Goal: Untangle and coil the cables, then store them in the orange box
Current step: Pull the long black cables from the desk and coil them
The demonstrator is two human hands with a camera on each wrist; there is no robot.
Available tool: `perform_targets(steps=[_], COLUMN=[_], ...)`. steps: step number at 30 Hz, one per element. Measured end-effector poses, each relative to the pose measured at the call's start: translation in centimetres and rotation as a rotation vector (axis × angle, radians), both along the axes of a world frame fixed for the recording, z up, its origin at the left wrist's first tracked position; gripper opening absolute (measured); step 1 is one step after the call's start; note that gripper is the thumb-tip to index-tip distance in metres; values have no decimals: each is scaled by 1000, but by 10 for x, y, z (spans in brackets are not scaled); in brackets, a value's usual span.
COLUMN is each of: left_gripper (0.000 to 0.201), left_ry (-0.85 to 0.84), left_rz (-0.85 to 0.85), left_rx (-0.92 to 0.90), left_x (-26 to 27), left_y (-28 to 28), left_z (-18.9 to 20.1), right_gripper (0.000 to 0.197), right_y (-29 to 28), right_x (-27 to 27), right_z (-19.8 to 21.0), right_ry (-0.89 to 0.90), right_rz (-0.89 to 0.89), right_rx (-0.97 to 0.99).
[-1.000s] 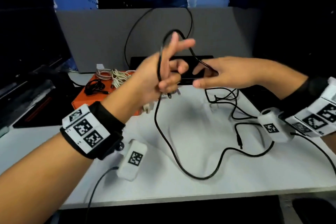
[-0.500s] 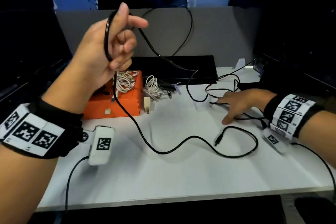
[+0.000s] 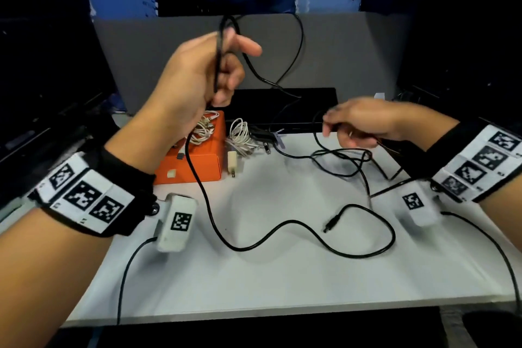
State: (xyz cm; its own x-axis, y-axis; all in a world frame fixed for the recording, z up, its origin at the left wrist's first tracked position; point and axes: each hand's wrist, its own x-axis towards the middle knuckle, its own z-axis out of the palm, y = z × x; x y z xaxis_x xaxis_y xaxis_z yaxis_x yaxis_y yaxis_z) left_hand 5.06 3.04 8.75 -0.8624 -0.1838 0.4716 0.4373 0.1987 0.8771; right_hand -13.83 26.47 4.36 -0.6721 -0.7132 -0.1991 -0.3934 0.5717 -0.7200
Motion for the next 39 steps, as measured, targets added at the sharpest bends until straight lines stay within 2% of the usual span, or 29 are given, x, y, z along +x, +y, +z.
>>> perform_targets(steps=[3,6,8,10,11,13,16,18,20,23,25,27,28,30,33,36,39], left_gripper=[64,77,78,70,64,52,44,40,36,29,27,28,28,26,21,15,21], left_ry=[-82,-120,-155,-263,-342,-495,-617,-635,-625,-607,-604,-577,-544,-486,-432,-296,-157], left_rz=[-120,-204,-159,-104,-123,-273,-453,-386,-211,26,111,174,184,59,-153,-180,-99], left_rx=[14,14,-43,-113,-132,-103,-101,-151,-177,-205,-329,-443,-443,-359,-270,-82,194], left_x=[-16,-37,-52,-60,-61,-59,-55,-55,-56,-60,-63,-62,-61,-57,-47,-43,-39], left_y=[20,41,54,68,75,85,96,101,105,102,93,85,80,78,83,82,74], left_z=[-10,-22,-32,-39,-41,-44,-48,-50,-51,-52,-51,-46,-42,-33,-27,-33,-34], right_gripper=[28,27,29,31,32,34,35,35,36,52,58,54,50,47,55,51,46], right_y=[-2,-7,-10,-14,-17,-21,-29,-32,-32,-26,-22,-19,-18,-16,-11,-5,8], right_x=[14,31,43,51,54,57,52,43,33,20,12,11,13,19,24,28,19], right_z=[33,55,63,68,70,72,74,72,70,68,68,69,70,72,78,88,102], right_ry=[-43,-138,-239,-268,-227,-69,102,189,238,209,177,139,113,51,-18,-24,19], right_rz=[-111,-188,-212,-251,-288,-381,-459,-506,-549,-610,-607,-549,-505,-408,-243,-138,-134], right_rx=[-323,-554,-697,-861,-931,-1025,-1140,-1157,-1108,-1001,-962,-935,-922,-900,-864,-859,-927])
